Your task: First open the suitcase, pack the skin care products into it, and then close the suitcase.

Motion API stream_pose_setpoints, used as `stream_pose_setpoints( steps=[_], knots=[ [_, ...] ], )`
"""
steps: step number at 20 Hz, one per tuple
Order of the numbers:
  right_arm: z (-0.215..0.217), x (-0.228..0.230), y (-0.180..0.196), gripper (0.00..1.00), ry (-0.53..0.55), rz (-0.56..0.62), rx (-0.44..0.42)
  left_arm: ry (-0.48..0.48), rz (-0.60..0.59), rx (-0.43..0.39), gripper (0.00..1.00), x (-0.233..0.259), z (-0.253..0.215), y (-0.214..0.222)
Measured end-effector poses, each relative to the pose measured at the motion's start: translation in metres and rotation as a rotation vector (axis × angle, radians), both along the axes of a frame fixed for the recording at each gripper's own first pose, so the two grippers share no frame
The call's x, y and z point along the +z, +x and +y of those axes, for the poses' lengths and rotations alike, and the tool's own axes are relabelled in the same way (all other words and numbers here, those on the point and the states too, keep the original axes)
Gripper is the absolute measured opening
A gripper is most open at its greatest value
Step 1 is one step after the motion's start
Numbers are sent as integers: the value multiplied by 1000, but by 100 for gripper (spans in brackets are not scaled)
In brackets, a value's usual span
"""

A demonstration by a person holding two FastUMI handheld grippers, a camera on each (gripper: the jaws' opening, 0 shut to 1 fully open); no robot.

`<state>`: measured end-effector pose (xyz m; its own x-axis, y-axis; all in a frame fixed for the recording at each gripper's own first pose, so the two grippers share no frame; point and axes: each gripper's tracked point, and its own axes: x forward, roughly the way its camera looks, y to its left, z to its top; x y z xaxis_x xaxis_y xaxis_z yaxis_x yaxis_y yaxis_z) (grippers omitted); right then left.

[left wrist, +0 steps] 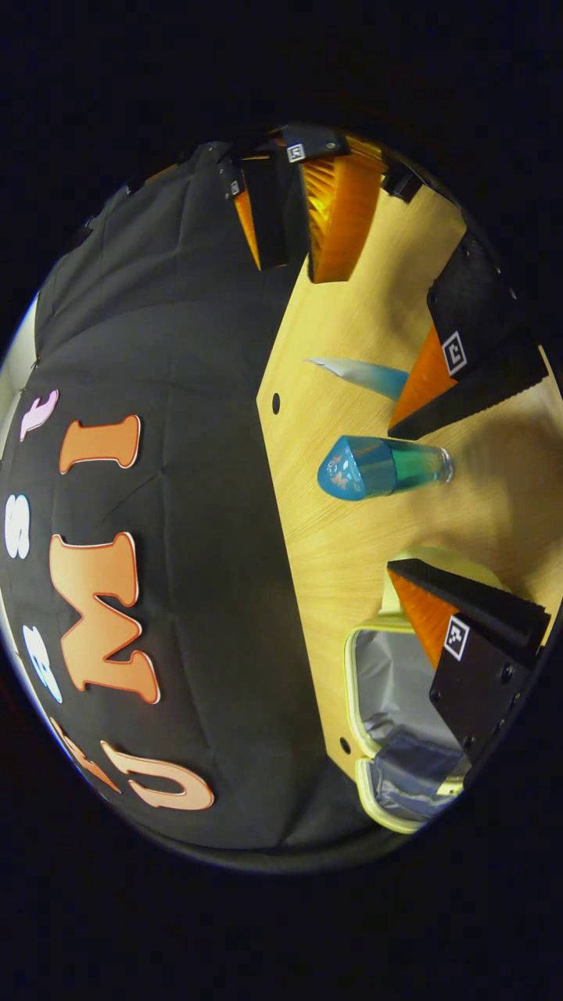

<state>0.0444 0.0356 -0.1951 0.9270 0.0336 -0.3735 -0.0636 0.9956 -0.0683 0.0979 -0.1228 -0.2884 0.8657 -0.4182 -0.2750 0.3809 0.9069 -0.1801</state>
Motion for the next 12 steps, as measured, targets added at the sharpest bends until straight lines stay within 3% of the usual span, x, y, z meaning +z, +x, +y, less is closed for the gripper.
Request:
stream_pose_setpoints(
  steps=[3, 5, 7, 8, 12],
  knots=[
    [0, -20, 7, 96, 17, 17, 6, -6, 5, -41, 89, -10, -14, 12],
    [1, -37, 10, 96, 15, 48, 17, -27, 20, -73, 78, -16, -25, 15],
    [5, -49, 17, 97, 9, 60, 35, -41, 25, -90, 60, -20, -35, 17],
    [8, -56, 21, 97, 11, 67, 47, -45, 15, -91, 46, -19, -38, 23],
    [19, -75, 38, 97, 23, 85, 91, -66, 36, -89, 42, -15, -38, 21]
  ],
)
